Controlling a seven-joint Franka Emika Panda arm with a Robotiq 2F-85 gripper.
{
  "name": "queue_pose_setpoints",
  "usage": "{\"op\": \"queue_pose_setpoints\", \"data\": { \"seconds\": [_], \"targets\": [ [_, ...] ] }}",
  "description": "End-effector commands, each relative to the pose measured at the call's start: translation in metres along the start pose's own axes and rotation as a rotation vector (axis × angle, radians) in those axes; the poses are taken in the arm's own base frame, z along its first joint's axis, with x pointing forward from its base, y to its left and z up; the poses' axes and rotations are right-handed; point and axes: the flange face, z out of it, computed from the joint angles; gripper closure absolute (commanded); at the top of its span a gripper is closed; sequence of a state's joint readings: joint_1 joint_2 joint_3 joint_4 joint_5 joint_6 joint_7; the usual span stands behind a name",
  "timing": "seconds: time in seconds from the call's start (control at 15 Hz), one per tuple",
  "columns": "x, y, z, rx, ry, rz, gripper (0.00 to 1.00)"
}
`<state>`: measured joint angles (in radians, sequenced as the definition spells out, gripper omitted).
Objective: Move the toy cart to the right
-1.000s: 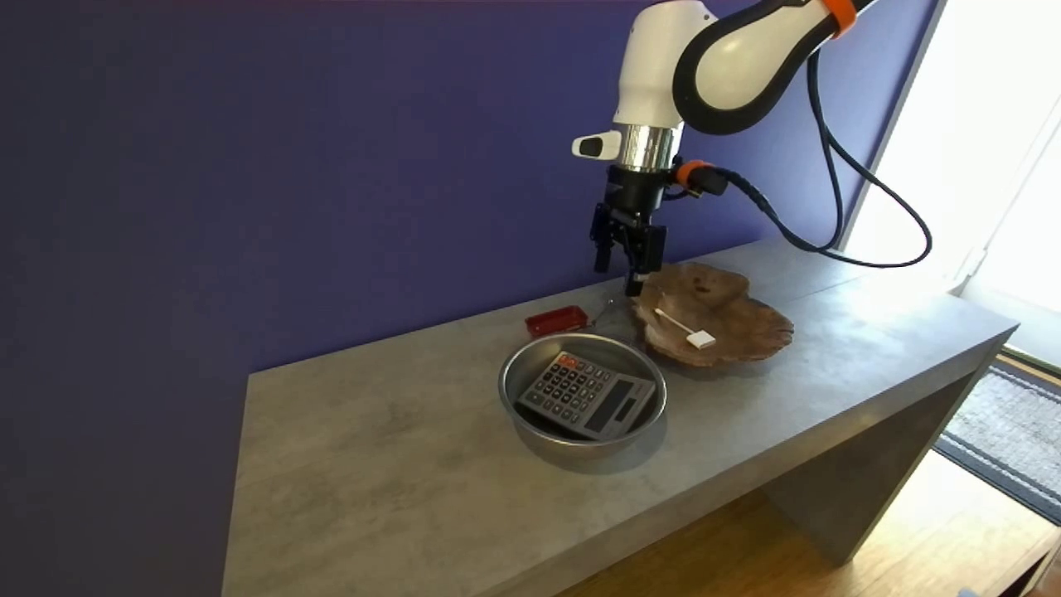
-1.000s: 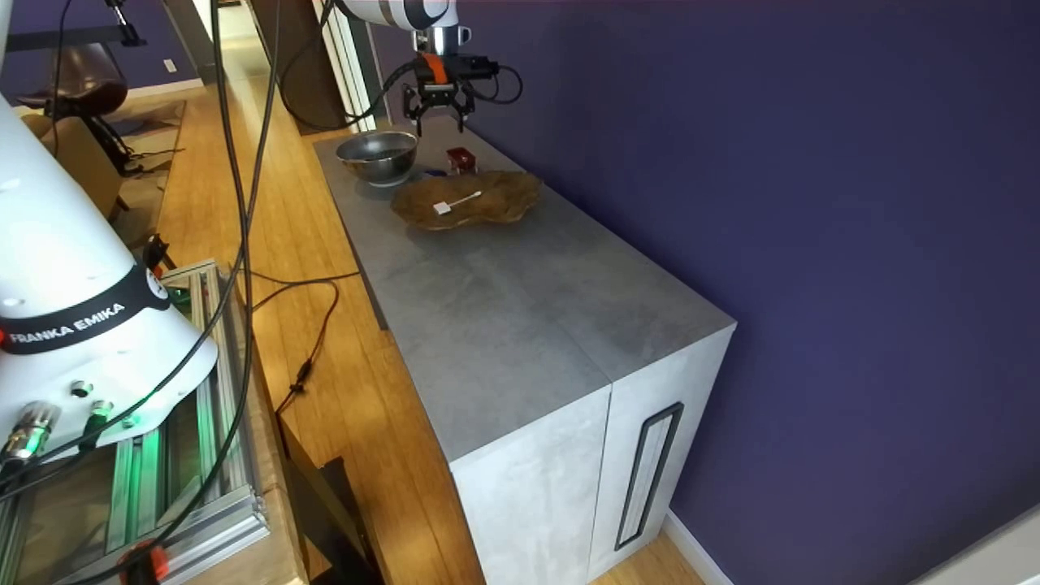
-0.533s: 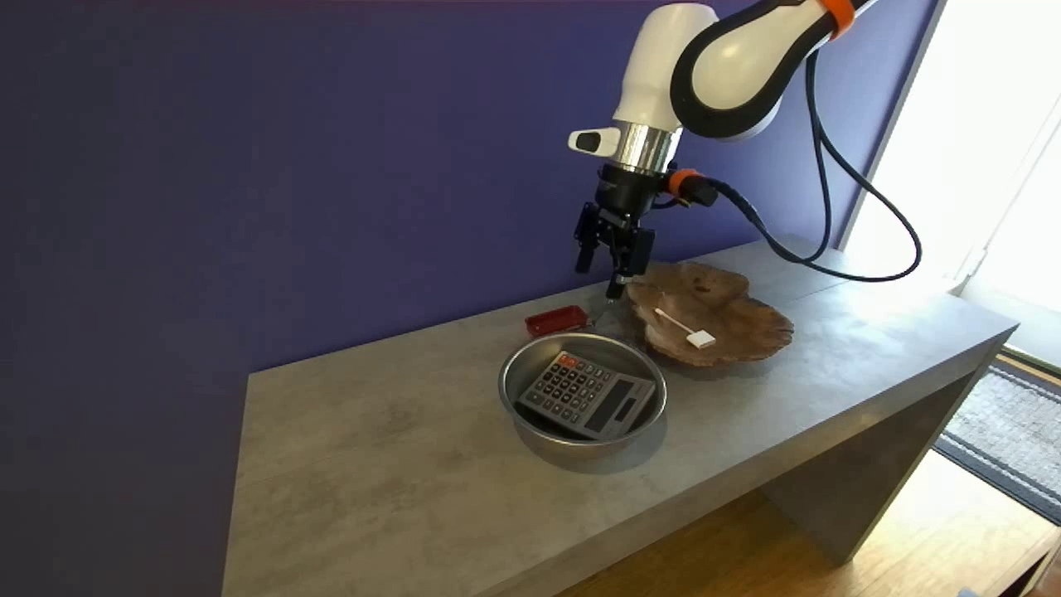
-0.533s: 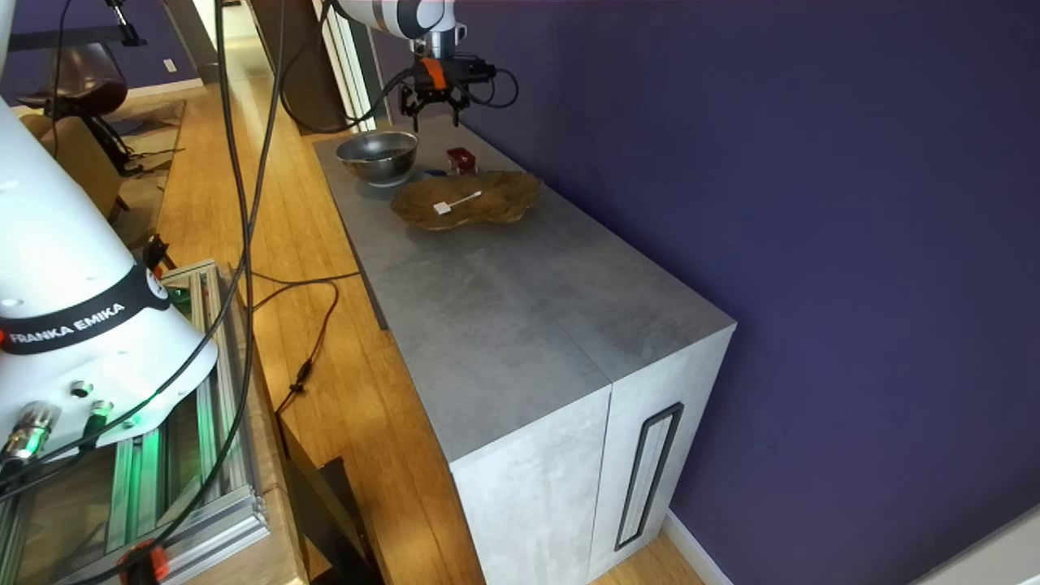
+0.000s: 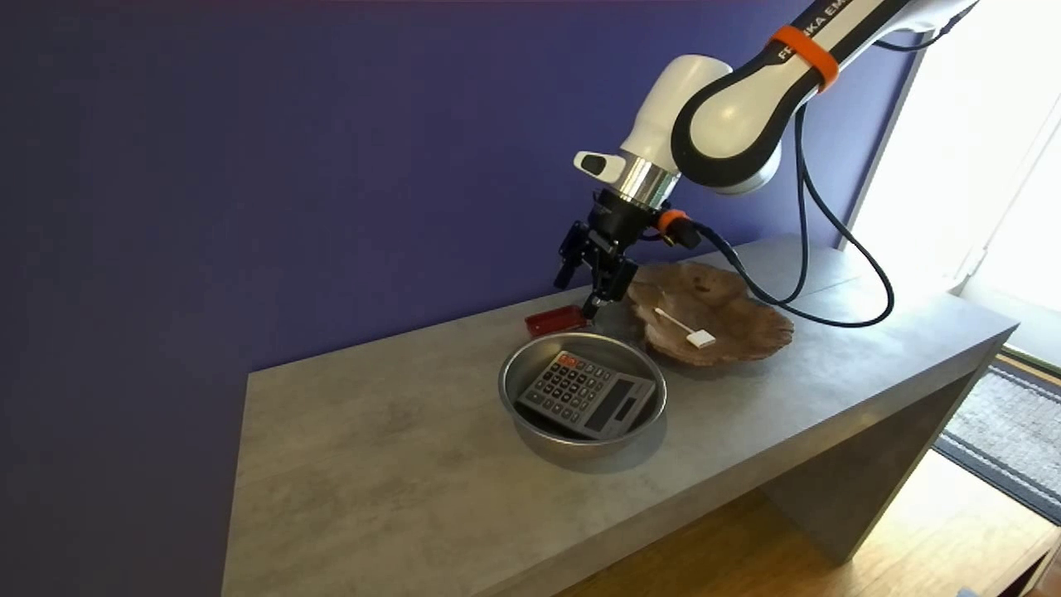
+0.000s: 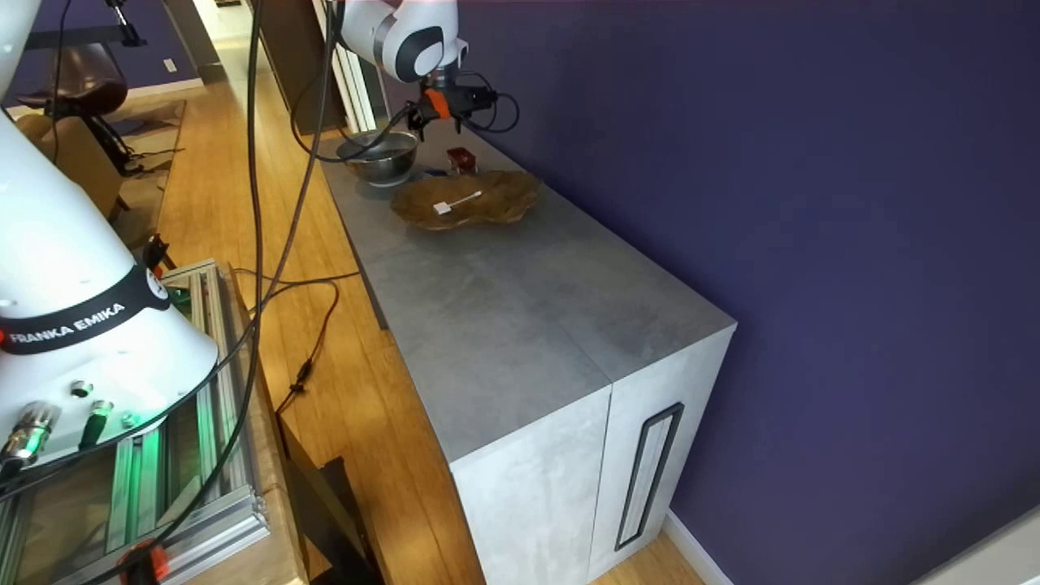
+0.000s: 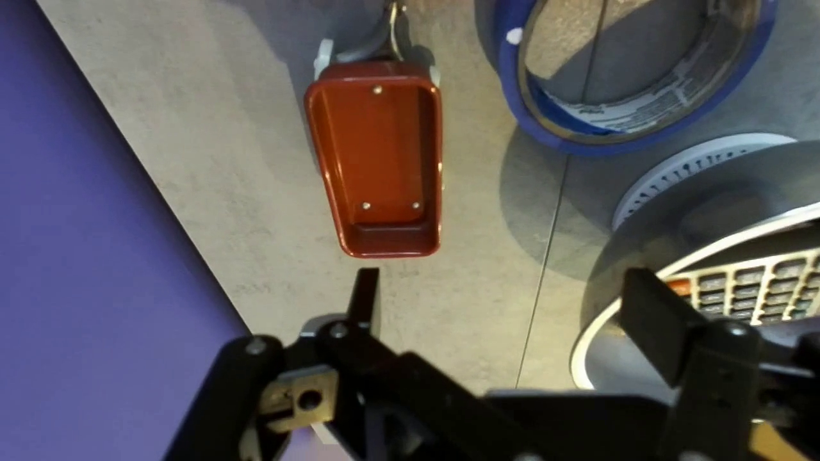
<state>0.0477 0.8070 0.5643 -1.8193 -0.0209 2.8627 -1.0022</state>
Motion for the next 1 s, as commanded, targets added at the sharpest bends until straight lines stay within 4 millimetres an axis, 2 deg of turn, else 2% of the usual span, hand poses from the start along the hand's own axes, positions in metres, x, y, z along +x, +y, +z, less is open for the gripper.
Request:
{"op": "queue_pose_setpoints", "data": {
  "seconds": [0.0,0.13,0.2,0.27,0.33,0.4,0.47,0.93],
  "targets": [
    [-0.014,0.012,-0.011,-0.025,0.078,-0.011,0.06],
    [-0.018,0.02,-0.019,-0.016,0.111,-0.027,0.07],
    [-0.019,0.021,-0.021,0.002,0.121,-0.031,0.1],
    [-0.02,0.021,-0.023,0.039,0.121,-0.021,0.02],
    [-0.018,0.024,-0.02,-0.006,0.094,-0.013,0.07],
    [-0.019,0.025,-0.022,0.01,0.101,-0.01,0.06],
    [-0.02,0.026,-0.023,0.017,0.105,-0.009,0.0],
    [-0.025,0.032,-0.021,-0.175,0.158,-0.104,0.0]
  ]
}}
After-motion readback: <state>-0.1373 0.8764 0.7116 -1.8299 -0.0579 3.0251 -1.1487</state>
